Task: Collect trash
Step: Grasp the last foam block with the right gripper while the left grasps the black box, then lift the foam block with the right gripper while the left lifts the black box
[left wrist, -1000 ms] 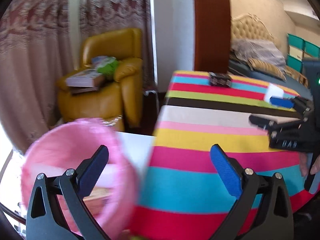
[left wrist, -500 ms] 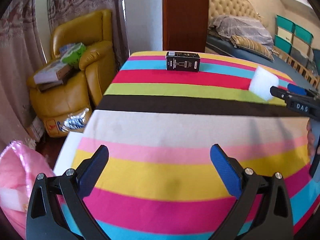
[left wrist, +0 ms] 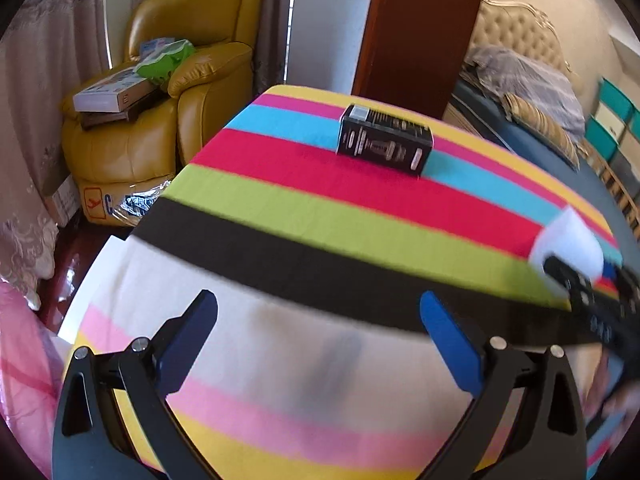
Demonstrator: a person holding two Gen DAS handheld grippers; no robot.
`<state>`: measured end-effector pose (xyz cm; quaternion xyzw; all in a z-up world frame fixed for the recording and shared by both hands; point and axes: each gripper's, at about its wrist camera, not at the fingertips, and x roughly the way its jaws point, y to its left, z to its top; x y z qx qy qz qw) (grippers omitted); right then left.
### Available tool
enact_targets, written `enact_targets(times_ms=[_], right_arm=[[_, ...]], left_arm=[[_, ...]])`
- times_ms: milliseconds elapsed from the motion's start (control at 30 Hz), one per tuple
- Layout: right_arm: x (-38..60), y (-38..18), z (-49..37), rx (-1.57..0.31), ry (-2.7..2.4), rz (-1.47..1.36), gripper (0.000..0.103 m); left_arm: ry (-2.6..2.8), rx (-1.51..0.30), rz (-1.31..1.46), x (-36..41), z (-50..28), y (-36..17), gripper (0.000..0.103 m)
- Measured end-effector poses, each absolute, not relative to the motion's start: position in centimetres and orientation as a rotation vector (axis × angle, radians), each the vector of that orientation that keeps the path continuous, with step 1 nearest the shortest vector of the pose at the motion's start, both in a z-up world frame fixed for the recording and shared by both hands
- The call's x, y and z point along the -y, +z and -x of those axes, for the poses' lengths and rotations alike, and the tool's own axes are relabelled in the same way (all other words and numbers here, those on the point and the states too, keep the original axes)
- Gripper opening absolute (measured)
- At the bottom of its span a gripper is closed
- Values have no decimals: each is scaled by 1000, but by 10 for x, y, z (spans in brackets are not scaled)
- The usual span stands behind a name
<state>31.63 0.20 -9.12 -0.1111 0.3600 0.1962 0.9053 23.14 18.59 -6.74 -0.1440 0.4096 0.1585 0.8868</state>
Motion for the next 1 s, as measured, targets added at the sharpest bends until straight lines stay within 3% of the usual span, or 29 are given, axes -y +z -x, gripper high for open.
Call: enact_targets(times_ms=[733, 833, 900, 1000], right_arm=[[41, -89, -333, -762, 349, 43, 64], [42, -90, -333, -763, 357, 30, 64], [44, -90, -333, -763, 362, 17, 64], [48, -90, -333, -763, 366, -1, 64]], left_arm=[[773, -867, 532, -188, -444, -67, 98], [780, -873, 498, -191, -451, -71, 98], [757, -874, 453, -189, -446, -73, 89], [651, -854, 395, -186, -426, -73, 88]])
